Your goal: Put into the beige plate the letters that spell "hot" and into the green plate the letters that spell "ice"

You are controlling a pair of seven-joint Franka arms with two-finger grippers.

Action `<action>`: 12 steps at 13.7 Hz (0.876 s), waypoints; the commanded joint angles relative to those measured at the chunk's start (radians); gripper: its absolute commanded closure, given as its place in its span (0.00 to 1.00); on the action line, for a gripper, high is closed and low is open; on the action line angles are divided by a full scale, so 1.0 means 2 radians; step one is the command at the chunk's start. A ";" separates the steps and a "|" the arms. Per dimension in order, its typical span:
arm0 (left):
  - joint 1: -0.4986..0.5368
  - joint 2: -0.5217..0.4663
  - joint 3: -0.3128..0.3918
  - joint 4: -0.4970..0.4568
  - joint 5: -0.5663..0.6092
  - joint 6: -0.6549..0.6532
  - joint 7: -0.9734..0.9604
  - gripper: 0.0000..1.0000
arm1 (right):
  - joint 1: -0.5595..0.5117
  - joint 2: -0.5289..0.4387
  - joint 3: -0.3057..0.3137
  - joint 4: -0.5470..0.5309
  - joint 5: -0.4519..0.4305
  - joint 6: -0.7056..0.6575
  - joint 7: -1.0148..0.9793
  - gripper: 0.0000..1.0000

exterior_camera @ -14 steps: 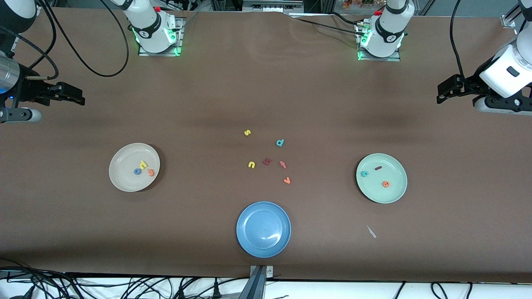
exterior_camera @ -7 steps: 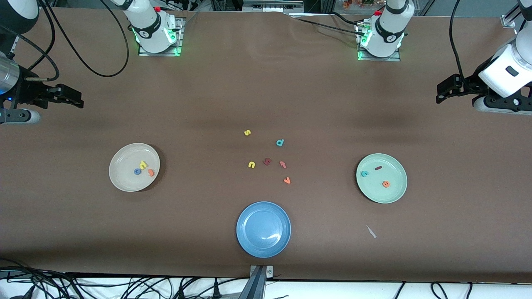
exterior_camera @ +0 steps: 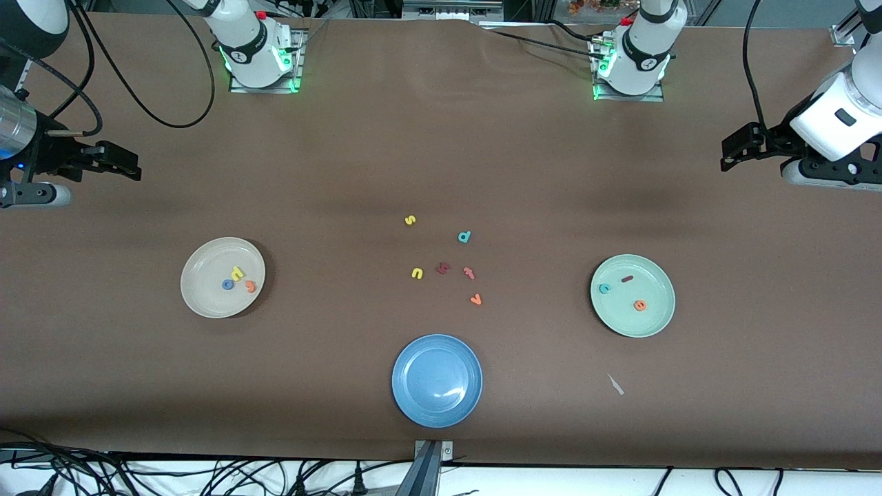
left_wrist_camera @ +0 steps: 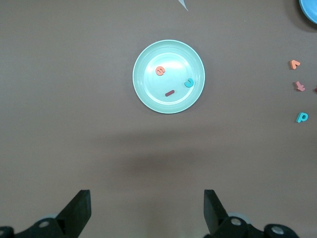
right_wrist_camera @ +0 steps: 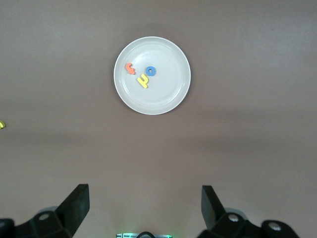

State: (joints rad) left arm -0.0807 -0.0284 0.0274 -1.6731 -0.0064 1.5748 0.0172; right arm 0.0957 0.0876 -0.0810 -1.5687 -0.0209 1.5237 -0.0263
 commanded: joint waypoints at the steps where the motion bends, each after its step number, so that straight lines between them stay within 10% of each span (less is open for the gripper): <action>1: -0.005 0.003 0.002 0.014 0.004 -0.010 -0.005 0.00 | 0.002 -0.002 0.003 -0.002 -0.009 0.004 0.000 0.00; 12: -0.004 0.001 0.004 0.020 0.002 -0.016 -0.037 0.00 | 0.000 -0.002 0.003 -0.002 -0.009 0.005 0.000 0.00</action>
State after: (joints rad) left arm -0.0817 -0.0288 0.0280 -1.6564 -0.0064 1.5702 -0.0506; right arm 0.0966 0.0877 -0.0790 -1.5689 -0.0218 1.5256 -0.0263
